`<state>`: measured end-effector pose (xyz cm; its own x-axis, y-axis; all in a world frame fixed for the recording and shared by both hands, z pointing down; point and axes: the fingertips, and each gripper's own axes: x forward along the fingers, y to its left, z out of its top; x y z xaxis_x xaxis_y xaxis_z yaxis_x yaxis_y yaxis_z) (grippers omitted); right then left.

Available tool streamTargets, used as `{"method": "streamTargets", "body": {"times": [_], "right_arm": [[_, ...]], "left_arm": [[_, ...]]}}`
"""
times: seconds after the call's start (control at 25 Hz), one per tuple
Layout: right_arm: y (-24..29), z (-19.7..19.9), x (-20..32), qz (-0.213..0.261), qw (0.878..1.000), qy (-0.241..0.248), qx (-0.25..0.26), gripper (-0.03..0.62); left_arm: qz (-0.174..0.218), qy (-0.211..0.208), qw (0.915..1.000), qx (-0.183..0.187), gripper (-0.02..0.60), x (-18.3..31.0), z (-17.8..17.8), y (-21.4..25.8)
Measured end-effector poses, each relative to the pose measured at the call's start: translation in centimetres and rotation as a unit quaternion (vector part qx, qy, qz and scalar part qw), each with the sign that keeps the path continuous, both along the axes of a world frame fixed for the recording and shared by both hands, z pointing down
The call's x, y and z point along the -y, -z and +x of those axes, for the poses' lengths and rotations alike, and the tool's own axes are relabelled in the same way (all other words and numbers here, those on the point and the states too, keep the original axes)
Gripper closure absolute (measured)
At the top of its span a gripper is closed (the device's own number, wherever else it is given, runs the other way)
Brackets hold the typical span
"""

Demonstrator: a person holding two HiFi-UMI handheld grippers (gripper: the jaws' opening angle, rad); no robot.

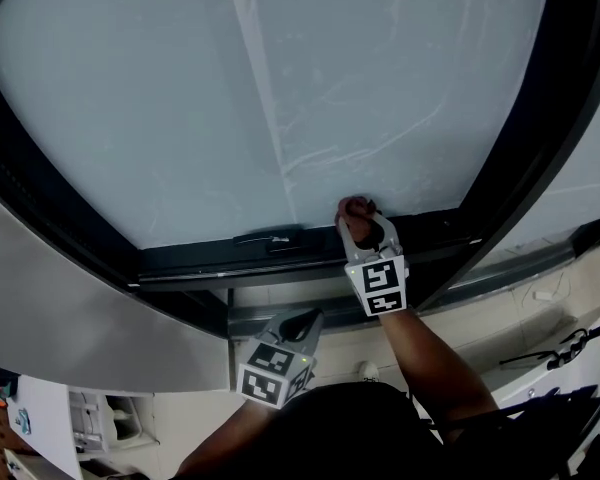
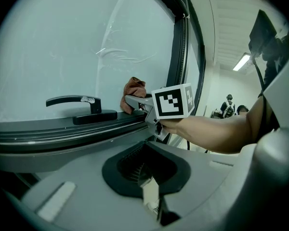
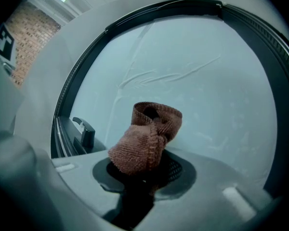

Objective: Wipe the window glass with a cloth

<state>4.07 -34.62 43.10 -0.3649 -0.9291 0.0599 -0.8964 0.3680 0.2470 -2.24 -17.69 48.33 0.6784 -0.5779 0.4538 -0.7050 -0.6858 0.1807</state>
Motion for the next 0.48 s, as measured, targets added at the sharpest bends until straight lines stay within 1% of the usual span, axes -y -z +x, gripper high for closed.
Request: {"method": "streamTargets", "body": {"times": [0.16, 0.36, 0.4, 0.48], "right_arm": [[-0.2, 0.2, 0.2, -0.025, 1.000, 0.012, 0.005, 0.508], [0.4, 0.5, -0.2, -0.066, 0.997, 0.044, 0.006, 0.507], [1.2, 0.7, -0.6, -0.066, 0.997, 0.047, 0.011, 0.507], [3.7, 1.4, -1.3, -0.044, 0.998, 0.047, 0.028, 0.508]], "left_arm": [[0.002, -0.001, 1.0000, -0.002, 0.565, 0.2, 0.4, 0.2], [0.006, -0.010, 0.9999, -0.001, 0.565, 0.1, 1.4, 0.2], [0.006, -0.013, 0.9999, 0.000, 0.565, 0.0, 1.6, 0.2], [0.007, -0.017, 0.9998, 0.001, 0.565, 0.1, 2.0, 0.3]]}}
